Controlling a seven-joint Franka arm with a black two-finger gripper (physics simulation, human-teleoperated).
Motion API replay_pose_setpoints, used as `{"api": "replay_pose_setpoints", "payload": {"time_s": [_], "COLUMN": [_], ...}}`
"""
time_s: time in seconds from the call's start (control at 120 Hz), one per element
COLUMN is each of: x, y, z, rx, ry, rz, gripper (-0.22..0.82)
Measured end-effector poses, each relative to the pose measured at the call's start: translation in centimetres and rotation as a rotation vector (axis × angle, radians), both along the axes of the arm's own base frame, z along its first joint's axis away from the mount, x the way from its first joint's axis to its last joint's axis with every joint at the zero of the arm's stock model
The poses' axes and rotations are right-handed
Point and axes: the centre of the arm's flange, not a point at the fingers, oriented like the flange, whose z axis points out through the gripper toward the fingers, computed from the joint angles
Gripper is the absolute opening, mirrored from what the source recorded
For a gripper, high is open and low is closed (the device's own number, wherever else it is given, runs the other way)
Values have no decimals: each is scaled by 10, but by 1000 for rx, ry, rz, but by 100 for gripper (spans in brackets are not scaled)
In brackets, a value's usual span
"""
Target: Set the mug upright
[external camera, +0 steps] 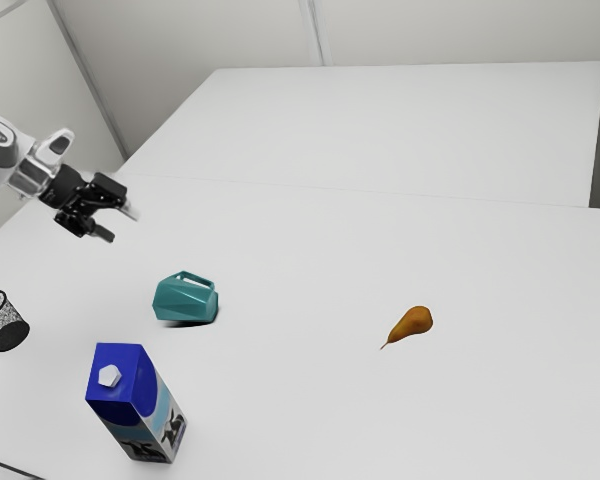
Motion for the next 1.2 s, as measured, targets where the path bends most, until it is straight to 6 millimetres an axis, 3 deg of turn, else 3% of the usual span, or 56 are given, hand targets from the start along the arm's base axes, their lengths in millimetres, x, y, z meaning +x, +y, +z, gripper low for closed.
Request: {"api": "replay_pose_setpoints", "payload": {"time_s": [0.342,0.667,0.925,1.2], "x": [3,-4,-6,-2], "y": [19,31,25,19], "z": [-83,-128,-157,-175], "rx": [-179,-218,-264,-285], "ry": [-167,-207,-161,-143], "rz": [46,13,-38,-73], "gripper": [58,58,58,58]}}
